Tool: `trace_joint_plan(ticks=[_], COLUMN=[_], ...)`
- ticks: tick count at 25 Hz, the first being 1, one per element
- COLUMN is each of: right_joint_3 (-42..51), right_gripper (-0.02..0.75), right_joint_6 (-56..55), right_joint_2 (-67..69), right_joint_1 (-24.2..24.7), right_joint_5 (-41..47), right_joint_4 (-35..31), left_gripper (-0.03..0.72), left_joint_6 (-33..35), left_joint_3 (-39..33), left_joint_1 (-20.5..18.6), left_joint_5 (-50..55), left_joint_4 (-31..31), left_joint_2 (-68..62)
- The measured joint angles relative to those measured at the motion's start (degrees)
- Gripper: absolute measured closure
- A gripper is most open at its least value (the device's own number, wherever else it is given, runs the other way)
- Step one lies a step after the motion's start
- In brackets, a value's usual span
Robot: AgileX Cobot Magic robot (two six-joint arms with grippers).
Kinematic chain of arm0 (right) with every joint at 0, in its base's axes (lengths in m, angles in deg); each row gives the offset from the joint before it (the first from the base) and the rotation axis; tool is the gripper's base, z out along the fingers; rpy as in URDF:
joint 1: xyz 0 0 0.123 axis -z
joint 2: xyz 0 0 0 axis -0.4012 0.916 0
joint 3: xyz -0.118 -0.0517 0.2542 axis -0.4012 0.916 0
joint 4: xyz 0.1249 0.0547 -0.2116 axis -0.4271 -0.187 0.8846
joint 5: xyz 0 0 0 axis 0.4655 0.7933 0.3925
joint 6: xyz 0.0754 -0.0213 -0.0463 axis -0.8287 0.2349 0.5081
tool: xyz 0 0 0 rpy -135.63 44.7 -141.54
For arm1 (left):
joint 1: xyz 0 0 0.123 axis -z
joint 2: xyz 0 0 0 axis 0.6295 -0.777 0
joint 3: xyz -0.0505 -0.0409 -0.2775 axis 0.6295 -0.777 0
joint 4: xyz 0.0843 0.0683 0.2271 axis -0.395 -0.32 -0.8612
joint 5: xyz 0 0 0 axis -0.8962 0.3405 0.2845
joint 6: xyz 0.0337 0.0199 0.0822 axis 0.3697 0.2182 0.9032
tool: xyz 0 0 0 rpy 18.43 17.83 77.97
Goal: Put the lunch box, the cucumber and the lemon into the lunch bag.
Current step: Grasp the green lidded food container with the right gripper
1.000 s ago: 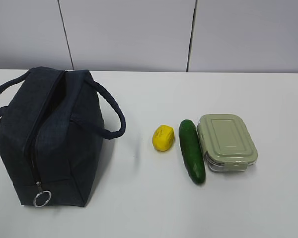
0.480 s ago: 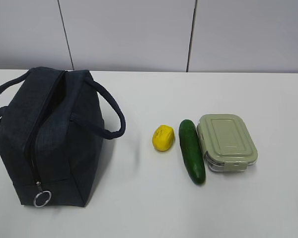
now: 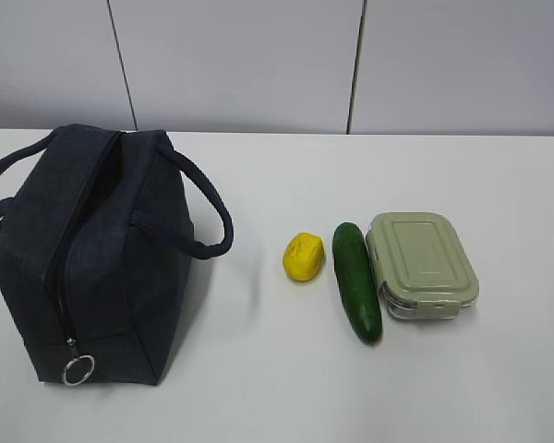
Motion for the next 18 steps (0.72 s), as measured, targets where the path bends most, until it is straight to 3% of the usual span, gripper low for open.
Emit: trace_joint_plan(ticks=[12, 18], right_joint_3=[-16.42, -19.51], right_gripper=[0.409, 0.409], right_joint_6=[9.3, 13.73], right_joint_2=[28.66, 37.18], right_joint_1=[0.23, 6.36], right_joint_5=[3.29, 6.49], right_joint_4=[-2.25, -2.98], left_gripper=[0.449, 0.449], left_joint_6=[0.0, 0.0], left_joint_3=[0.0, 0.0], left_joint_1=[0.0, 0.0], left_joint_5=[0.0, 0.0], left_joint_4=[-0.25, -0.25], left_joint_2=[0.0, 0.0])
